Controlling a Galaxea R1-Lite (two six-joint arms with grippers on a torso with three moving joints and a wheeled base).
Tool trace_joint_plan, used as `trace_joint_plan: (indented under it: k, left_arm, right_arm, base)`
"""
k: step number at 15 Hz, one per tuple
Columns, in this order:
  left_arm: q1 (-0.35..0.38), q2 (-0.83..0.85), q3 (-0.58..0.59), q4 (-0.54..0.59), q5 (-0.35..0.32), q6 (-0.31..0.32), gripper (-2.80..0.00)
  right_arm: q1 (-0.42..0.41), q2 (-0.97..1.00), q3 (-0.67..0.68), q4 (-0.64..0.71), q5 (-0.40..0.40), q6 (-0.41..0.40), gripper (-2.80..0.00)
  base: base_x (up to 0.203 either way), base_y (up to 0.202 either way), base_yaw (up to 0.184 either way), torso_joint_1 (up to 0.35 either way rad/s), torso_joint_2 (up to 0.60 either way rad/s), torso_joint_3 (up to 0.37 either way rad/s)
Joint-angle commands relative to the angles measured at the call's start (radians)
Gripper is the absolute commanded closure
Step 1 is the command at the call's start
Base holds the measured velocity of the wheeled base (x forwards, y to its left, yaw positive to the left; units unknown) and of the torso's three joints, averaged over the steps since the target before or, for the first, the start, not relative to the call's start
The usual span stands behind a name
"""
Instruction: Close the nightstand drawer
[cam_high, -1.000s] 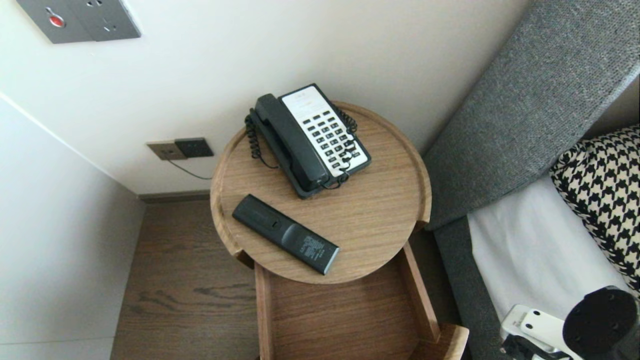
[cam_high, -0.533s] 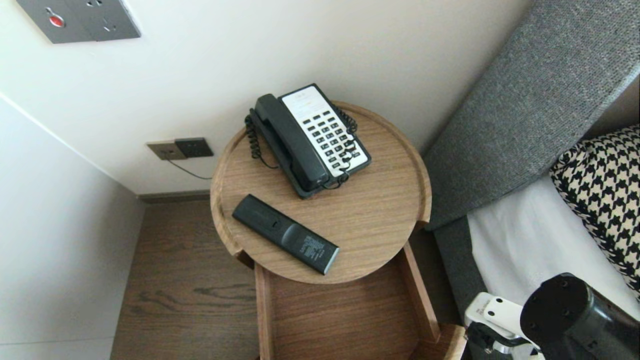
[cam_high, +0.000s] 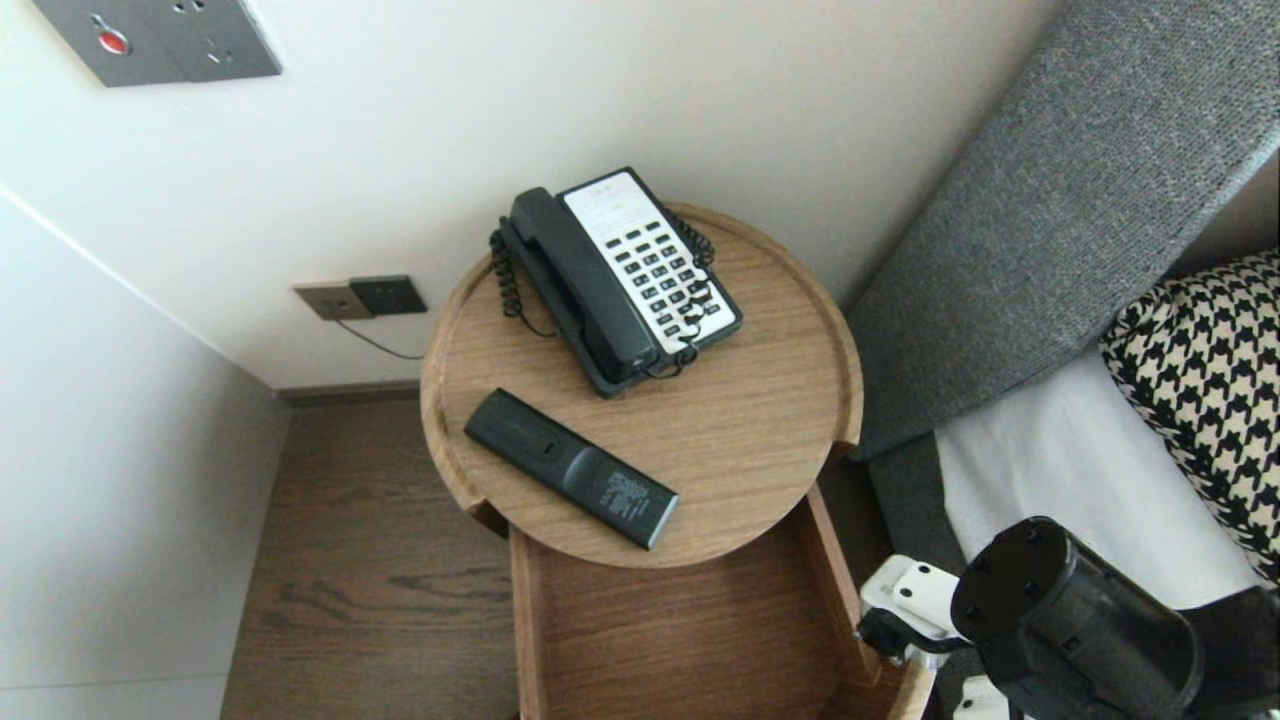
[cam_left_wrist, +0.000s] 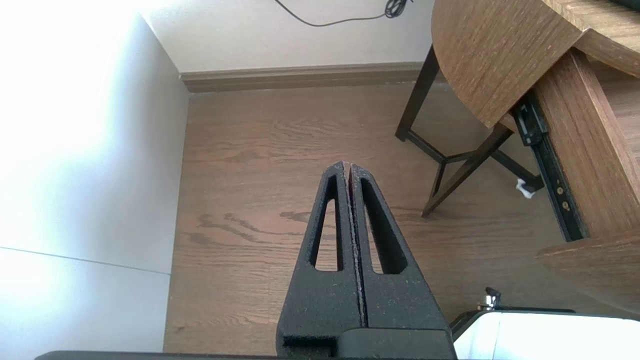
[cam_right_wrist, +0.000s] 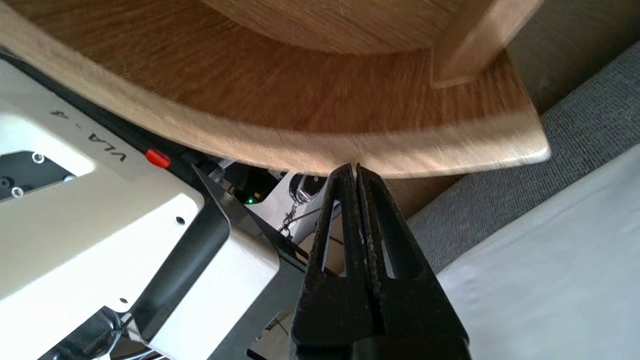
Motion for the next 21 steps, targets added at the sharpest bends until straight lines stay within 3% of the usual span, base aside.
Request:
trace_joint_plan:
  k: [1, 14, 21]
  left_arm:
    - [0.000, -0.002, 0.000, -0.001, 0.000, 0.000, 0.00]
    - [0.000, -0.002, 0.000, -0.001, 0.000, 0.000, 0.00]
    - [0.000, -0.002, 0.000, -0.001, 0.000, 0.000, 0.00]
  right_arm:
    - [0.000, 0.046, -0.010, 0.001, -0.001, 0.000, 0.00]
    - [0.005, -0.058, 0.001, 0.037, -0.021, -0.002, 0.00]
    - [0.054, -0.050, 0.047, 0.051, -0.016, 0.010, 0.00]
  base:
    - [0.000, 0.000, 0.000, 0.000, 0.00, 0.000]
    - [0.000, 0.000, 0.000, 0.000, 0.00, 0.000]
    - [0.000, 0.000, 0.000, 0.000, 0.00, 0.000]
